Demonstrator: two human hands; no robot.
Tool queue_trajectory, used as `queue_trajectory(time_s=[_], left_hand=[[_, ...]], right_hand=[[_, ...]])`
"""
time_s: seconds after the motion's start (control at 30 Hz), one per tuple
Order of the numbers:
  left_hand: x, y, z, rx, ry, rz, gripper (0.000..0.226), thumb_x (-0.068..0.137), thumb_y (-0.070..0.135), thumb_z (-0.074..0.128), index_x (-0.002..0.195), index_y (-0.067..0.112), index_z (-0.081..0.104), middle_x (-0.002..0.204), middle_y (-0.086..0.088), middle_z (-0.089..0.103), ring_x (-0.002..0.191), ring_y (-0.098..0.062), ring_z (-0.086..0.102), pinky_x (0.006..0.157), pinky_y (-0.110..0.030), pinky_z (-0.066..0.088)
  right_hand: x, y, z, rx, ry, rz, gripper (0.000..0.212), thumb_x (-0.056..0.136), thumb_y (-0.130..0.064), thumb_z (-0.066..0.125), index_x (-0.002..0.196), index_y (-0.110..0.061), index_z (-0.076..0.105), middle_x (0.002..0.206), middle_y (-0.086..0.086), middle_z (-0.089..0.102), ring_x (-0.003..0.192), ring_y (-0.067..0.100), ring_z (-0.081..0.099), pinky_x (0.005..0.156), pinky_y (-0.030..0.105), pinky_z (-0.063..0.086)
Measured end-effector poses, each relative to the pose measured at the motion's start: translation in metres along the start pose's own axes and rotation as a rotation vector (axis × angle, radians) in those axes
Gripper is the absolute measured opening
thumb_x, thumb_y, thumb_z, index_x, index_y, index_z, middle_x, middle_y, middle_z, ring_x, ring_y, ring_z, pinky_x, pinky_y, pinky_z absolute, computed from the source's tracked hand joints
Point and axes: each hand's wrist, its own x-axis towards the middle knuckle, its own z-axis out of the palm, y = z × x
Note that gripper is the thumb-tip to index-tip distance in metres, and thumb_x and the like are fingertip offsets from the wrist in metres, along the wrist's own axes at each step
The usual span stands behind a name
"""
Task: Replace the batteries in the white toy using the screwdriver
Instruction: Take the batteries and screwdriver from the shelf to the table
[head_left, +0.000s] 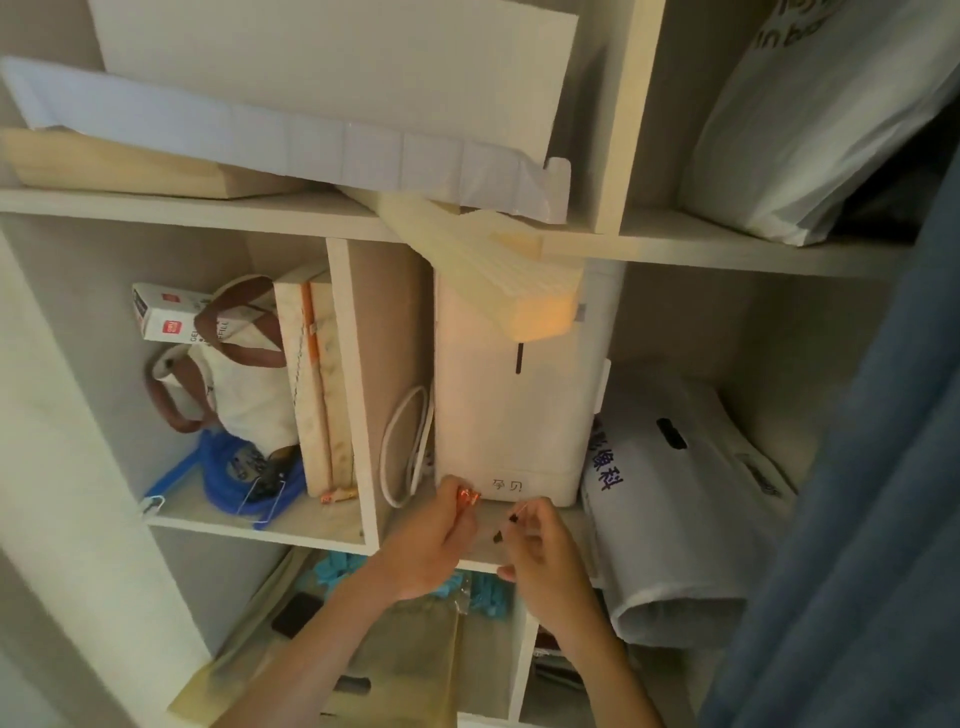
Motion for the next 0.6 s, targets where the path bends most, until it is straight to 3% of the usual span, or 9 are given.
queue_trajectory(time_s=[0.1, 0.2, 0.4, 0.47, 0.6], left_hand=[[-0.037, 0.018, -0.028, -0.357, 0.151, -0.057, 0.008, 0.112, 0.017, 0.04, 0.108, 0.015, 0.047, 0.08, 0.008, 0.044, 0.068, -0.005, 0.042, 0.066, -0.027, 0.043], [-0.083, 0.016, -0.071, -0.5, 0.305, -0.094, 0.02, 0.111, 0.028, 0.04, 0.111, 0.008, 0.044, 0.082, -0.001, 0.043, 0.068, -0.012, 0.039, 0.066, -0.03, 0.04], [-0.217, -0.024, -0.164, -0.431, 0.584, -0.228, 0.024, 0.11, 0.031, 0.042, 0.12, 0.009, 0.04, 0.088, -0.019, 0.043, 0.067, -0.013, 0.043, 0.063, -0.024, 0.04], [-0.275, -0.034, -0.194, -0.418, 0.681, -0.306, 0.025, 0.109, 0.021, 0.039, 0.121, 0.0, 0.036, 0.088, -0.017, 0.045, 0.062, -0.013, 0.045, 0.058, -0.024, 0.038], [-0.406, -0.045, -0.249, -0.323, 0.881, -0.434, 0.022, 0.108, 0.025, 0.043, 0.121, 0.007, 0.041, 0.084, -0.016, 0.054, 0.067, -0.025, 0.053, 0.059, -0.034, 0.048]], right_hand=[[-0.007, -0.026, 0.01, 0.154, -0.137, -0.076, 0.006, 0.104, -0.02, 0.056, 0.109, -0.016, 0.056, 0.11, 0.006, 0.074, 0.099, 0.02, 0.076, 0.078, 0.039, 0.067], [-0.015, -0.06, 0.045, 0.167, -0.28, -0.192, 0.006, 0.103, -0.017, 0.058, 0.109, -0.016, 0.059, 0.102, 0.006, 0.079, 0.093, 0.016, 0.078, 0.071, 0.032, 0.066], [-0.054, -0.12, 0.18, 0.289, -0.652, -0.288, 0.013, 0.102, -0.006, 0.057, 0.111, -0.015, 0.062, 0.095, 0.012, 0.074, 0.086, 0.03, 0.079, 0.065, 0.036, 0.066], [-0.076, -0.136, 0.236, 0.321, -0.783, -0.288, 0.017, 0.101, 0.0, 0.058, 0.109, -0.014, 0.064, 0.09, 0.008, 0.074, 0.085, 0.029, 0.078, 0.067, 0.037, 0.066], [-0.136, -0.161, 0.35, 0.338, -1.028, -0.308, 0.02, 0.096, 0.007, 0.061, 0.108, -0.008, 0.066, 0.085, -0.002, 0.079, 0.077, 0.018, 0.077, 0.072, 0.036, 0.066]])
